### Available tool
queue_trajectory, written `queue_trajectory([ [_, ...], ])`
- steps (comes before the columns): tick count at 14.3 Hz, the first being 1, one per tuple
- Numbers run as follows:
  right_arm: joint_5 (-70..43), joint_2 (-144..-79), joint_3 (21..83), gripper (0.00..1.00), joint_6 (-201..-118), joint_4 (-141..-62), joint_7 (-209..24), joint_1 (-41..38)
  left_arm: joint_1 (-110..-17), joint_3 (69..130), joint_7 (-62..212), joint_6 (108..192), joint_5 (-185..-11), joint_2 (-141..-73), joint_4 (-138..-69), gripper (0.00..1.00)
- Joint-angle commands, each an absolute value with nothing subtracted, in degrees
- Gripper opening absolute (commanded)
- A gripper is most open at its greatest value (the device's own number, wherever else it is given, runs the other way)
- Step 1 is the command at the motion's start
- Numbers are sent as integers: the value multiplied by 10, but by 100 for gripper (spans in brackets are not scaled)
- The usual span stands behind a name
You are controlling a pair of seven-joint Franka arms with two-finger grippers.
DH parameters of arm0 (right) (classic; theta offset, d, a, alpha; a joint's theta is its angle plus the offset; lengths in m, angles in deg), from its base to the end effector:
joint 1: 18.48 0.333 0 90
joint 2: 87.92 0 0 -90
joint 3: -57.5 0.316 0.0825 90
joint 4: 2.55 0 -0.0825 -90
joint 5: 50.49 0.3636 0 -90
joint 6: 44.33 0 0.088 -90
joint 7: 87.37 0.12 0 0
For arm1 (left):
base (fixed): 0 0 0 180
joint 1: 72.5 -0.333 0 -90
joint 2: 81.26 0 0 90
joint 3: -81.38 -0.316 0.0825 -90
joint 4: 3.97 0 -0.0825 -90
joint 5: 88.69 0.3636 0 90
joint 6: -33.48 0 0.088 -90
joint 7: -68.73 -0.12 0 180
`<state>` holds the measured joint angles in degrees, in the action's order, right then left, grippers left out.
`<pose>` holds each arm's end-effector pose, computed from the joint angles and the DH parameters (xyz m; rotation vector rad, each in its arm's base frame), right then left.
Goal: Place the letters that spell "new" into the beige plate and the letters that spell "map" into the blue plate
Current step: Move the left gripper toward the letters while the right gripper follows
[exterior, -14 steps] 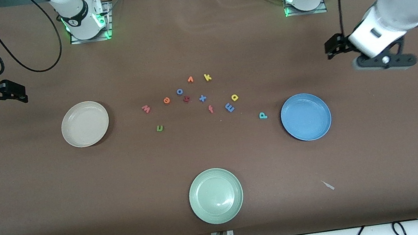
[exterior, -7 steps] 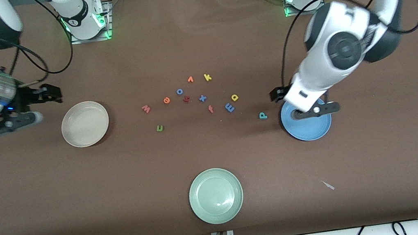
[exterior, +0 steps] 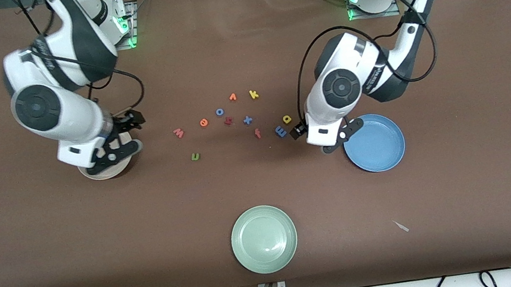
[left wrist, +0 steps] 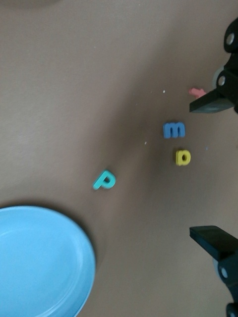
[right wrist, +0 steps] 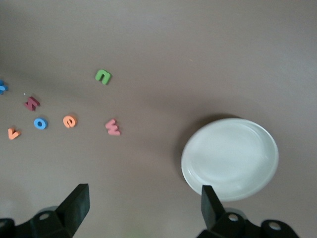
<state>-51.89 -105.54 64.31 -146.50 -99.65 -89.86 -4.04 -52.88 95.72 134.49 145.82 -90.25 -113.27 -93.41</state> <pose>0.5609 0.2095 0.3970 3.0328 0.6472 -0.3363 0.5573 -0.3515 0.3152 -2.9803 -0.9128 0.3333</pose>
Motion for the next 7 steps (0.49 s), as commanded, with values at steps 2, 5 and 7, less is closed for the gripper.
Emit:
queue_trajectory([
  [2,-513,-1048,651,100,-1602,-1112,-901,-29,-487,952,1417,1512,-916,-1178,-927,100],
  [5,-520,-1048,665,100,-1708,-1188,-908,-29,-483,952,1426,1553,-923,-1204,-927,100],
  [7,-520,-1051,676,100,-1785,-1236,-911,-29,-477,952,1451,1605,-924,-1225,-931,100],
])
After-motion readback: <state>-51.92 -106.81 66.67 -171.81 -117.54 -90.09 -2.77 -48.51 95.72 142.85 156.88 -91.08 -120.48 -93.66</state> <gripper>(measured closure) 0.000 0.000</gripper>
